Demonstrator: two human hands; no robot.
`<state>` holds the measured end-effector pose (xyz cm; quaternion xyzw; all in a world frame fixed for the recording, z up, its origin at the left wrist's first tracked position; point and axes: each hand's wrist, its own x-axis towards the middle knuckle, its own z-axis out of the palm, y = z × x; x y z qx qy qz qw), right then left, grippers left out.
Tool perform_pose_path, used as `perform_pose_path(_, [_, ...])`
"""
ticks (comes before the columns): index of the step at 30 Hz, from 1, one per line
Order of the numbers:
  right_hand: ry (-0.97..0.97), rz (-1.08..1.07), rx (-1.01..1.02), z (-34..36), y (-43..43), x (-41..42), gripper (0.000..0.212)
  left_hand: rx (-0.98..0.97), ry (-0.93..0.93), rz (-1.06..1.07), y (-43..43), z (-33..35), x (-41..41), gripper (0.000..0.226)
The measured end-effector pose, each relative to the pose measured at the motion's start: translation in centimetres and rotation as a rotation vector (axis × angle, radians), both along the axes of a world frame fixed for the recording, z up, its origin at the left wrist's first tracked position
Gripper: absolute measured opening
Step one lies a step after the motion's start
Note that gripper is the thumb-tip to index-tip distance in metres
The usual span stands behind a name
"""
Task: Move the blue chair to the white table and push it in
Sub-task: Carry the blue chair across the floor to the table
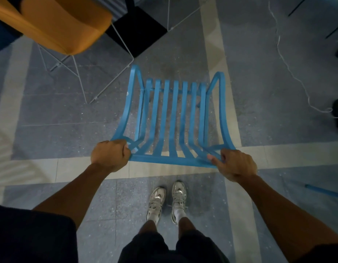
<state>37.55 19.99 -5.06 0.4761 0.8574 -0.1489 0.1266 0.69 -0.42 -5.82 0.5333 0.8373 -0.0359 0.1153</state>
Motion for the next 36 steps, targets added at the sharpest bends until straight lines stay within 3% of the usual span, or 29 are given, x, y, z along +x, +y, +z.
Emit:
perform_pose_path(4, [0.008, -0.095, 0.052, -0.5, -0.1, -0.2, 0.077, -0.008, -0.021, 0.049, 0.1, -0.1, 0.1, 0.032])
perform_pose_path(10, [-0.017, -0.153, 0.042, -0.9, -0.1, -0.2, 0.05, 0.018, -0.024, 0.011, -0.2, -0.8, -0.2, 0.03])
perform_pose_path(13, [0.005, -0.157, 0.047, -1.0, 0.0, -0.2, 0.046, 0.029, -0.034, 0.011, -0.1, -1.2, -0.4, 0.036])
perform_pose_path(20, [0.031, -0.15, 0.059, -1.5, 1.7, 0.8, 0.042, 0.069, -0.034, 0.007, 0.9, -1.4, 0.7, 0.022])
perform_pose_path(36, [0.006, -0.053, 0.038, -0.8, 19.1, 8.6, 0.033, 0.006, -0.037, 0.141, 14.9, 0.1, 12.3, 0.02])
